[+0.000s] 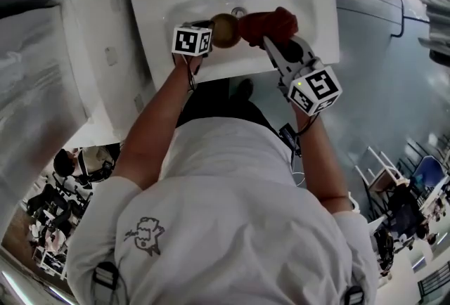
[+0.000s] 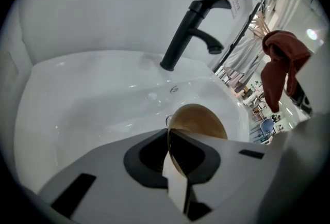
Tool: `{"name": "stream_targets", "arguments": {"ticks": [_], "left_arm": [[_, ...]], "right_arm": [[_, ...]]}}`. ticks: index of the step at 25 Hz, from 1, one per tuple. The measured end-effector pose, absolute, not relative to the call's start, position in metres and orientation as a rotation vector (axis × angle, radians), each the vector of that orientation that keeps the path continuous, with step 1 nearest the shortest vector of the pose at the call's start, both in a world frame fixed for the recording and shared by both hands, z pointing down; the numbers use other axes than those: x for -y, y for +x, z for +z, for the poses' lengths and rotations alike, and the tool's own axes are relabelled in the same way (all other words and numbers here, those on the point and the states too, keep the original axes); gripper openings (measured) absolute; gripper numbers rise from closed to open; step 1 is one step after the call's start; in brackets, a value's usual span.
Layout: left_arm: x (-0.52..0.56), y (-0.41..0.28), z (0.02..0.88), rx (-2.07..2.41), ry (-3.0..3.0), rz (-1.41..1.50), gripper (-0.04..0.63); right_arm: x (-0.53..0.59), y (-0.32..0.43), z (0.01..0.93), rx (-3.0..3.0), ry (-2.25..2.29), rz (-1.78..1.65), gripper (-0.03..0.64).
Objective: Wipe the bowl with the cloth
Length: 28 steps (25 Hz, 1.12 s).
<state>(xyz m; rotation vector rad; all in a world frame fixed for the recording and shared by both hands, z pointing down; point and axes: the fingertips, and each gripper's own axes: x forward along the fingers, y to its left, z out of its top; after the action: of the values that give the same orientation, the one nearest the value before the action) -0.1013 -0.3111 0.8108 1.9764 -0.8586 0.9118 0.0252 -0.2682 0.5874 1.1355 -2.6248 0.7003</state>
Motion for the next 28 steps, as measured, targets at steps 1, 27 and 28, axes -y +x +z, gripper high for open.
{"name": "stream_targets", "arguments": {"ticks": [1,27,28], "left_arm": [[0.311,-0.099,0.799,0.869,1.994,0.896,0.025],[0.209,-0.009,0.508,1.167,2.480,0.526,0.025],[0.202,-0.005,0.503,1.165,2.490,0.522,0.025]], "right_arm": [[0.266,0.023,0.579,2.641,1.125,0.676,0.054],[0.172,0.020,0.491,2.327,1.124,-0.192,0.053],[0.169,0.023,0.493,2.292,1.116,-0.214,0.052]]}}
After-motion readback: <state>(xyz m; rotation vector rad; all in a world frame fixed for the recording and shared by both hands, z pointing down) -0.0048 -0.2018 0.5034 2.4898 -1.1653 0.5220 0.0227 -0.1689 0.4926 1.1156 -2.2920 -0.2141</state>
